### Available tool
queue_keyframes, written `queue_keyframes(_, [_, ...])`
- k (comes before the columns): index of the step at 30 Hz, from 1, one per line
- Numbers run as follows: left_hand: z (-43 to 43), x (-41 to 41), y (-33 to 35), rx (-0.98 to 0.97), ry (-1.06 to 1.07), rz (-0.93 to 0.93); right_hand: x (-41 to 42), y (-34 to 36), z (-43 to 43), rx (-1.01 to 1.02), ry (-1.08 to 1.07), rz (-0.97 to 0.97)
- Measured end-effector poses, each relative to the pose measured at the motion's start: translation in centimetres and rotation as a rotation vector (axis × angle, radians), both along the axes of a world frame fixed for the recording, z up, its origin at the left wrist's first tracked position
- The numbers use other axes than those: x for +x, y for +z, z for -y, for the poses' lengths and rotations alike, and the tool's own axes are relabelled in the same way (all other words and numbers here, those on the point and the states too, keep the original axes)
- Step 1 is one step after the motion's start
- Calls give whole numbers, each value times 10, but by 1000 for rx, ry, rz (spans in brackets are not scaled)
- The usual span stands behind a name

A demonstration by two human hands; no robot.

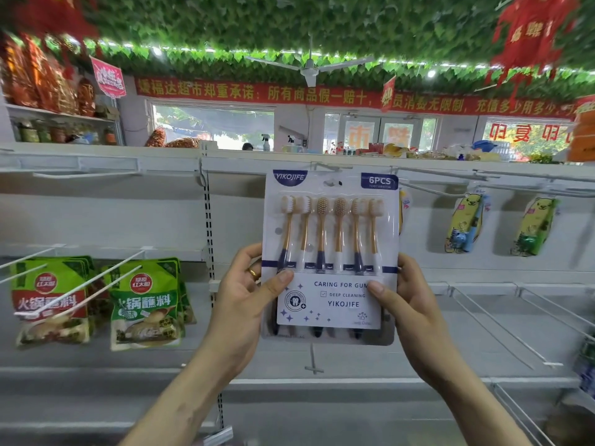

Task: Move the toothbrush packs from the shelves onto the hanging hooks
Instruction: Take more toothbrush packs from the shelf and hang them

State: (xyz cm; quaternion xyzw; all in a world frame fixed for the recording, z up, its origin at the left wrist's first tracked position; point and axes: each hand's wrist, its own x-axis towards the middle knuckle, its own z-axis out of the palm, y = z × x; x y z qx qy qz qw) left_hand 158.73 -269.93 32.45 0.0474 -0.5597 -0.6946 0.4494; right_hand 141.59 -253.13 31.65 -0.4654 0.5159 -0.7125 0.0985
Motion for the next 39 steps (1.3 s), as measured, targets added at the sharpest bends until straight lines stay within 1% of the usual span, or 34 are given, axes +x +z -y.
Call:
queue_keyframes(6, [1, -8, 0, 8, 7, 3, -6, 0, 4, 18, 29, 59])
queue_keyframes(11, [8, -16, -4, -19, 69, 37, -18, -4, 15, 40, 21, 38])
queue_keyframes(16, [28, -35, -6, -295, 298, 254, -44, -9, 40, 89, -32, 14])
queue_keyframes(20, [49, -56, -3, -406, 423, 377, -65, -9, 67, 151, -120, -27])
queue_keyframes(23, [66, -73, -2, -451, 503, 434, -78, -11, 86, 217, -247, -108])
queue_keyframes(26, [88, -89, -6, -486, 541, 475, -85, -10, 100, 277, -374, -207])
queue_keyframes(28, [97, -95, -7, -510, 562, 513, -85, -8, 105, 279, -413, -244])
queue_keyframes(33, [104, -105, -6, -548, 576, 521, -85, -8, 114, 285, -472, -275])
queue_keyframes(39, [99, -107, -5, -530, 549, 515, -84, -9, 113, 295, -539, -270])
